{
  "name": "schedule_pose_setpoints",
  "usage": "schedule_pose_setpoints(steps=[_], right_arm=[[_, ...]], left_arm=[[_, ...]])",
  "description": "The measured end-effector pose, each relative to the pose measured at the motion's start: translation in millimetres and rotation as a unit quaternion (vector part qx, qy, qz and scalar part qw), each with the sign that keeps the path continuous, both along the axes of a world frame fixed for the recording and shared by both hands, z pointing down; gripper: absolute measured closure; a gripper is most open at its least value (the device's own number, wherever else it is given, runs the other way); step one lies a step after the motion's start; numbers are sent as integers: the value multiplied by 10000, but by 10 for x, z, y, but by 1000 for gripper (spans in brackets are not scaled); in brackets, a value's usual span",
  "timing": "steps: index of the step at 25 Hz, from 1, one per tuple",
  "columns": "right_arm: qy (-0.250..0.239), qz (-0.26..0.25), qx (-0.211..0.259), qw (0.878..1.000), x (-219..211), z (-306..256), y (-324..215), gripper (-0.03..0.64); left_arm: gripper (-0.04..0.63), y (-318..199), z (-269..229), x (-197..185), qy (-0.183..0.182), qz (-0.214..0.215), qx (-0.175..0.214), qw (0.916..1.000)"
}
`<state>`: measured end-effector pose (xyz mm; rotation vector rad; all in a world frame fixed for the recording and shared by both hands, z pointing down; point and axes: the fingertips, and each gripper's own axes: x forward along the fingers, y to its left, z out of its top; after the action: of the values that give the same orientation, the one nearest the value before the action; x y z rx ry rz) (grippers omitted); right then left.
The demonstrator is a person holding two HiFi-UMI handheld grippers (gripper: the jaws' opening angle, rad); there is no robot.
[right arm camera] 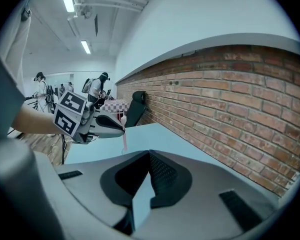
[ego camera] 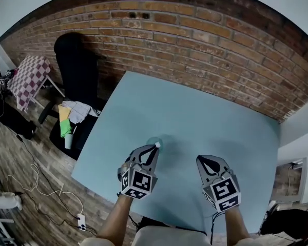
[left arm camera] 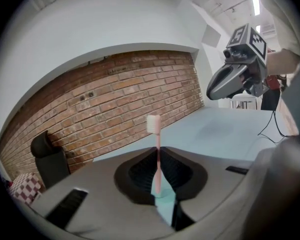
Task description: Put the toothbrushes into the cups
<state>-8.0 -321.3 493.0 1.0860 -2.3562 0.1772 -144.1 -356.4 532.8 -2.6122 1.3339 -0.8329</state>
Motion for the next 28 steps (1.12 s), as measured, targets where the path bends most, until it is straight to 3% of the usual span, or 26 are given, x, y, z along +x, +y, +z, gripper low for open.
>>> schedule_pose_setpoints(steps=[12,28], right_arm=[[117,251,-317,9991,-46,223,-140,611],[204,520,-450,9974,75,333,-104,611]], left_arm=[[554,-197,563,-81,-43,49,-658,9978],[552,-253,905,-11,-226,279,-1009,9942]])
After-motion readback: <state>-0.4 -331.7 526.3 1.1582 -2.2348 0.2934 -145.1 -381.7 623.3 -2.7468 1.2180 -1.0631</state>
